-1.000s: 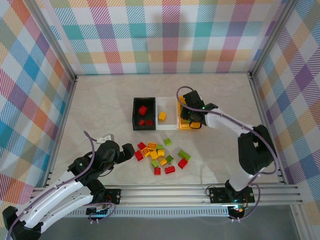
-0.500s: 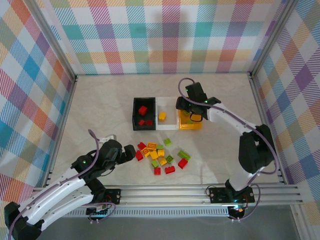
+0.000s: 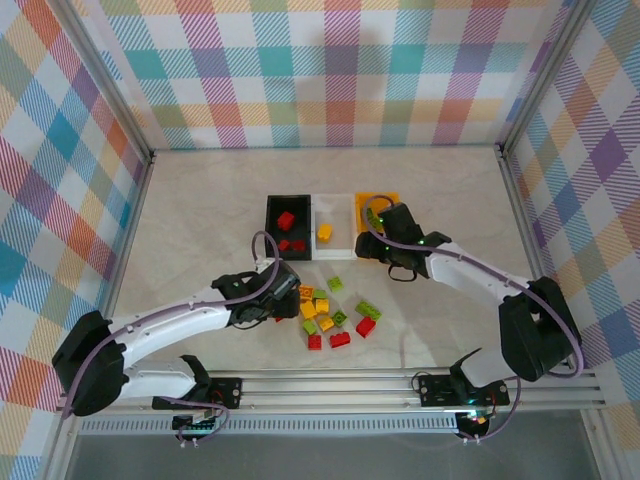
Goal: Sort the legos into containers by color
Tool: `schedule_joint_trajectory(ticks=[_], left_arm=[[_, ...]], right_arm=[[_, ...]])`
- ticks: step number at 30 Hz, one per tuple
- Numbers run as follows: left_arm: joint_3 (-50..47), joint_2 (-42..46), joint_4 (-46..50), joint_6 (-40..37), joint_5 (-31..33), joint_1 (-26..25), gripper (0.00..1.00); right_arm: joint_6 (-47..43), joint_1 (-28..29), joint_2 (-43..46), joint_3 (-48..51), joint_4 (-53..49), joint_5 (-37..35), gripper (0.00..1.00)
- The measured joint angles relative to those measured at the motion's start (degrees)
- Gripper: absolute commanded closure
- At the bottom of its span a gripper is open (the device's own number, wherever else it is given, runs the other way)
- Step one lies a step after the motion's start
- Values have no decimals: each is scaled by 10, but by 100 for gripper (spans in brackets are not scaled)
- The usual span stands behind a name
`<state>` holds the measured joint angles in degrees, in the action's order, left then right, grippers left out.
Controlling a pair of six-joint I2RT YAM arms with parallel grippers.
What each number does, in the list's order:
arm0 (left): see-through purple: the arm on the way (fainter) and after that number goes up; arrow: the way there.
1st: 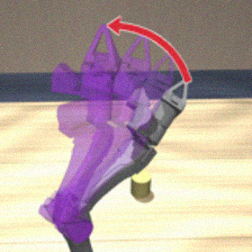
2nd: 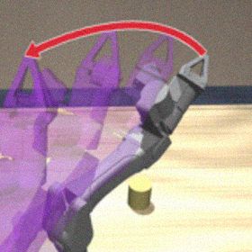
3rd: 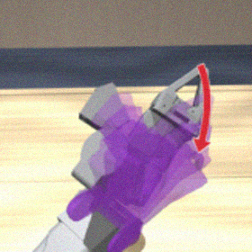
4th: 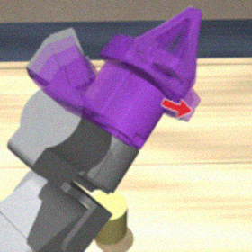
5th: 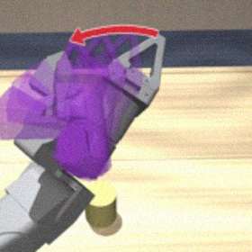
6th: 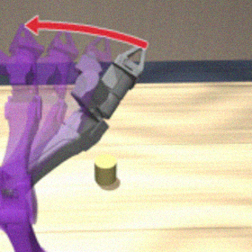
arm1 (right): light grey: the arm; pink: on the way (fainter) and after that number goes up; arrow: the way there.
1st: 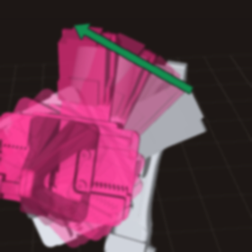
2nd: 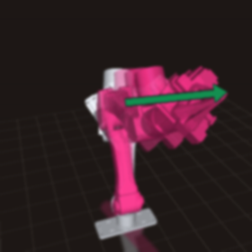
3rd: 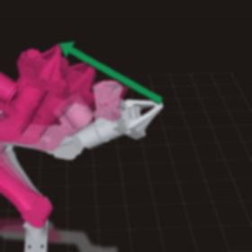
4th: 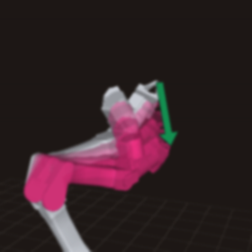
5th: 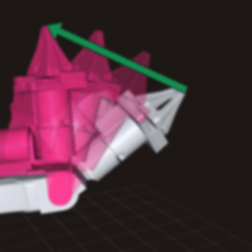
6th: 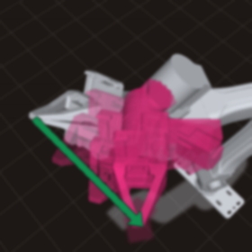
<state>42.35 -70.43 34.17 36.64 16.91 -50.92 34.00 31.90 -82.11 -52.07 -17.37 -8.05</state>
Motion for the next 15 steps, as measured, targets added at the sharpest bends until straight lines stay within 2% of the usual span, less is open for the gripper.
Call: schedule_joint_trajectory(ticks=[8,15], left_arm=[[-64,50,-3,19,16,2,27],[-67,-2,-55,14,-1,25,27]], right_arm=[[3,0,42,25,21,-3,22],[11,0,45,37,22,-7,22]])
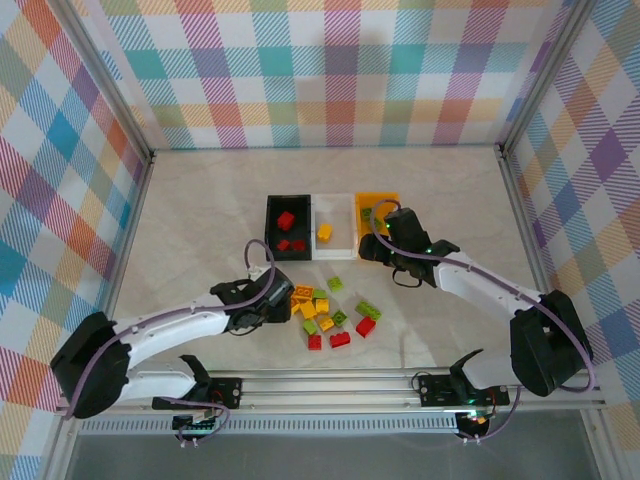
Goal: Sort the legos into containers by color
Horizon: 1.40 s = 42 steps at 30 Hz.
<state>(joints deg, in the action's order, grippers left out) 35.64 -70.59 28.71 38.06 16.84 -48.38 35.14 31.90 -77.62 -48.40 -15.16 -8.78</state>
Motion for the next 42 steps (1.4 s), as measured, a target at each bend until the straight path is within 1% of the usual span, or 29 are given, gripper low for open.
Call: schedule_joint_trajectory(ticks=[2,3,6,8,11,15,16,20,22,25,28,32,36,38,39,42], left_arm=[[0,-25,-21,-1,-6,5,27],[0,-35,-27,-2,-8,6,29],[0,-65,-38,-3,-9,7,42],[-4,-71,-38,-2,-9,9,46],[-18,-65,-37,0,-7,9,58],[-31,-30,-19,6,-5,10,73],[-31,-21,-16,8,-4,10,74],[-15,27,14,11,-5,10,75],[17,39,30,7,-6,15,75],[97,25,41,-9,-13,47,75],[199,-37,39,-33,-10,80,74],[322,-156,37,-68,1,111,74],[401,-261,42,-97,15,138,74],[427,-299,46,-108,21,146,74],[441,-317,49,-112,24,148,72],[475,-356,60,-122,29,152,59]], right_arm=[[0,0,4,0,0,-2,22],[0,0,7,0,0,-3,22],[0,0,15,0,-1,-7,21],[0,0,18,0,-1,-8,22],[0,0,21,1,0,-9,22],[0,0,23,9,0,-9,22],[0,0,23,10,0,-9,22],[1,0,26,16,2,-8,22],[3,0,33,25,4,-8,22],[9,0,48,45,9,-4,22],[14,0,55,61,10,-2,22],[19,0,57,76,10,-1,22],[21,0,69,90,10,-1,22],[21,0,77,93,10,0,22],[21,0,81,94,10,1,22],[21,0,91,95,10,5,22]])
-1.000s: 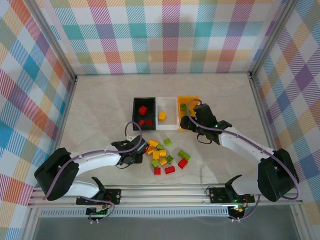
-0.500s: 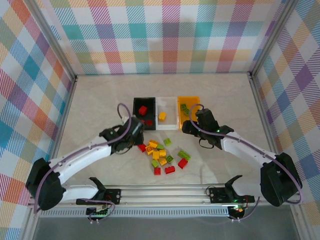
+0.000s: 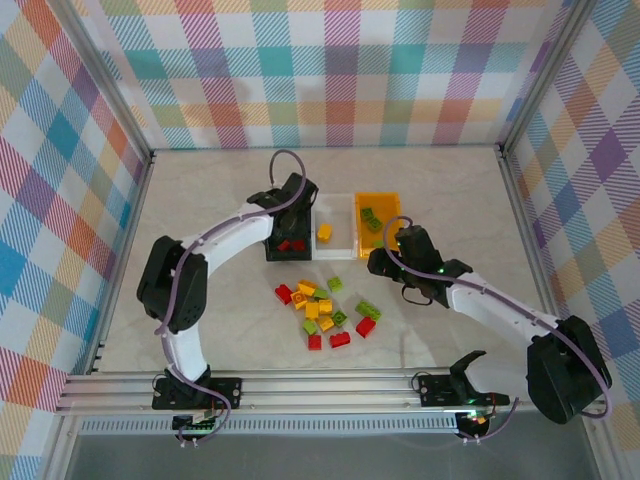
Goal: Sort the legos into containers by color
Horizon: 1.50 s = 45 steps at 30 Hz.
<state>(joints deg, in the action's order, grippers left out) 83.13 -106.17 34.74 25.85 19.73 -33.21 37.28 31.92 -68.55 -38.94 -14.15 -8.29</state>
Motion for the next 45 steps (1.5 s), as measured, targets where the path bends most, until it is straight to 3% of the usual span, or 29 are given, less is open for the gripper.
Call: schedule_joint_trajectory(ticks=[8,13,21,25,33,40,45], left_arm=[[38,-7,23,-11,-10,-1,18],[6,79,22,-2,-36,-18,1],[-191,346,-35,47,-66,-143,0],[-318,424,-42,92,-68,-182,0],[-460,558,-27,169,-55,-193,0],[-494,618,-19,197,-40,-193,0],[-504,622,-17,199,-40,-193,0]], right_arm=[[0,4,26,3,-3,23,21],[0,24,52,11,-12,30,21],[30,111,73,47,-58,25,22],[81,176,73,64,-85,5,22],[253,294,52,92,-95,-69,21],[344,308,-16,74,-95,-106,26],[374,312,-33,68,-96,-112,38]])
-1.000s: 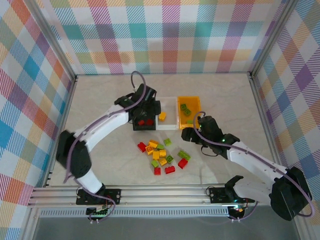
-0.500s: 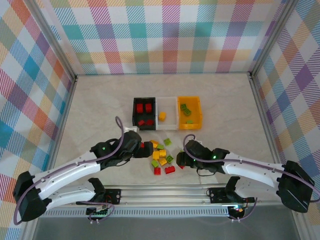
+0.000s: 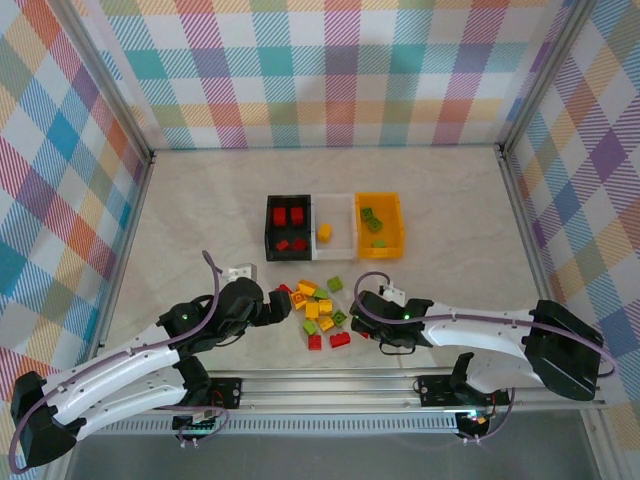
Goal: Sort the legos into containers by color
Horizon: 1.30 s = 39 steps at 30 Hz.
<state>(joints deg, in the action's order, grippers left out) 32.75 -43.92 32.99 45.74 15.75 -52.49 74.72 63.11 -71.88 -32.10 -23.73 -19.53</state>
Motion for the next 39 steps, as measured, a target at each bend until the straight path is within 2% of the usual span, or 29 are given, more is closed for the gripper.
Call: schedule_joint_trajectory(ticks=[7,12,20,24,28,33,39], left_arm=[[0,3,0,1,0,0,0],[-1,3,0,1,0,0,0],[-1,5,-1,1,-1,0,0],[-1,16,1,1,1,0,0],[-1,35,14,1,10,0,0],[-1,60,47,6,24,0,0],[-1,85,77,16,31,0,0]], right_arm=[[15,0,3,3,-11,-2,56],[0,0,44,10,-28,-7,68],[-95,-6,149,-16,-68,-13,72],[-172,-66,152,-80,-72,-4,72],[-266,-139,71,-174,-59,25,72],[-371,-146,-98,-323,-26,81,72],[-440,-150,-280,-489,2,142,70]])
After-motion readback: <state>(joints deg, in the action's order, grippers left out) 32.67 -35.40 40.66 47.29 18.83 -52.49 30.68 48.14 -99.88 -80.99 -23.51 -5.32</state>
